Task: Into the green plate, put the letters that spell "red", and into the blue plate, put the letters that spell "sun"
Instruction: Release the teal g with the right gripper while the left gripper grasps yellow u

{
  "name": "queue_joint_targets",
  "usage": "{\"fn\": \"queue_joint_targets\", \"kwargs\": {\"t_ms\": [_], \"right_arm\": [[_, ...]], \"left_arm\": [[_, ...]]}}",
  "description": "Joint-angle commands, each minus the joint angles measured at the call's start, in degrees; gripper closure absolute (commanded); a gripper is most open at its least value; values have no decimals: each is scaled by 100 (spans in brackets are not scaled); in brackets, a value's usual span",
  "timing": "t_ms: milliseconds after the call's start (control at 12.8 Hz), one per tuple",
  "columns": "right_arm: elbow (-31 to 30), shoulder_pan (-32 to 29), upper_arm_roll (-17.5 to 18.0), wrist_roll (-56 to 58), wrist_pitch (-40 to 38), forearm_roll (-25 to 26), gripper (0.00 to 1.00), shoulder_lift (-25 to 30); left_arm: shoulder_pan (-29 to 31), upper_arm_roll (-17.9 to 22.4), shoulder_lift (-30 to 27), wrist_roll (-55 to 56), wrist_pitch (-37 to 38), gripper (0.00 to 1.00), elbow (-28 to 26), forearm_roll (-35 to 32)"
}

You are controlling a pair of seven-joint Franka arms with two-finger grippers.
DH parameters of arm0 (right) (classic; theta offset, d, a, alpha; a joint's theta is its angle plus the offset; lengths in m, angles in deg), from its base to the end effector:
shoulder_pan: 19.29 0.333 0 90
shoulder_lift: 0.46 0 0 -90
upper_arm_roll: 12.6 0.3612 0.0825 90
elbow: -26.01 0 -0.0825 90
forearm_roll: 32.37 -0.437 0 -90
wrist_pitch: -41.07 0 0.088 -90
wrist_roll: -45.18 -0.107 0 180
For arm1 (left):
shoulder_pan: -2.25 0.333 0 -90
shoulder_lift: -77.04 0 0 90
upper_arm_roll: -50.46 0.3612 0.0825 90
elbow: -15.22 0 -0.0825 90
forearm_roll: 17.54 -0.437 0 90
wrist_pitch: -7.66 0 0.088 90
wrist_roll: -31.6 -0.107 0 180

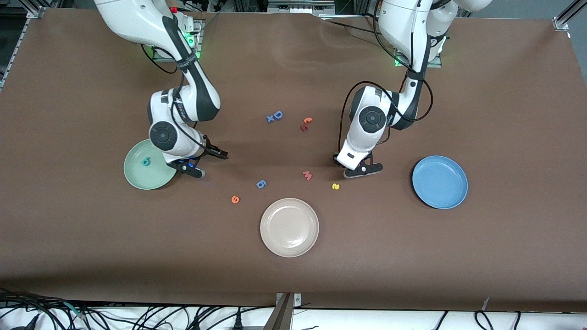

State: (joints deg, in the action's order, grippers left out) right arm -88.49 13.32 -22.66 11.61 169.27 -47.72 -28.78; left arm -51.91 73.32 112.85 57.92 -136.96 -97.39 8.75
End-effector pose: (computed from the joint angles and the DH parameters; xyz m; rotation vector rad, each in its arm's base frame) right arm 0.5816 0.2516 0.1923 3.0404 -0.5748 -0.4050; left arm 0.5673 -0.3483 0.1662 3.0857 0.3424 -0.0058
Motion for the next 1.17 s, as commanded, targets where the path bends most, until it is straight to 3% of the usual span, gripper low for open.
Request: {"fn": "queue_joint_targets", "kwargs": {"t_ms": [0,312,467,779,935,1012,1090], "right_arm": [[-55,62,65,-36,152,-64,2,-103],[-64,62,74,-36,309,-64,8,-226],[-82,62,135,-53,354,-82,24,-262],[-73,62,197,-133,529,-213,30,-314],[-73,62,223,-133,635,-240,32,-341],[-73,62,223,-124,635,-240,44,-341],[-73,62,214,-124,635,-240,50,-341]], "left_arm": [[-95,52,75,-101,-84,85,19,236],[36,70,49,-145,64,83,211,210],[282,105,-13,-241,782,83,632,122],[975,61,-22,-426,2312,83,1731,-781],[1266,-158,-48,-435,2744,83,1944,-1046],[1406,-220,-118,-487,2876,83,1944,-1178],[1547,-290,-223,-792,2991,83,1944,-1336]]}}
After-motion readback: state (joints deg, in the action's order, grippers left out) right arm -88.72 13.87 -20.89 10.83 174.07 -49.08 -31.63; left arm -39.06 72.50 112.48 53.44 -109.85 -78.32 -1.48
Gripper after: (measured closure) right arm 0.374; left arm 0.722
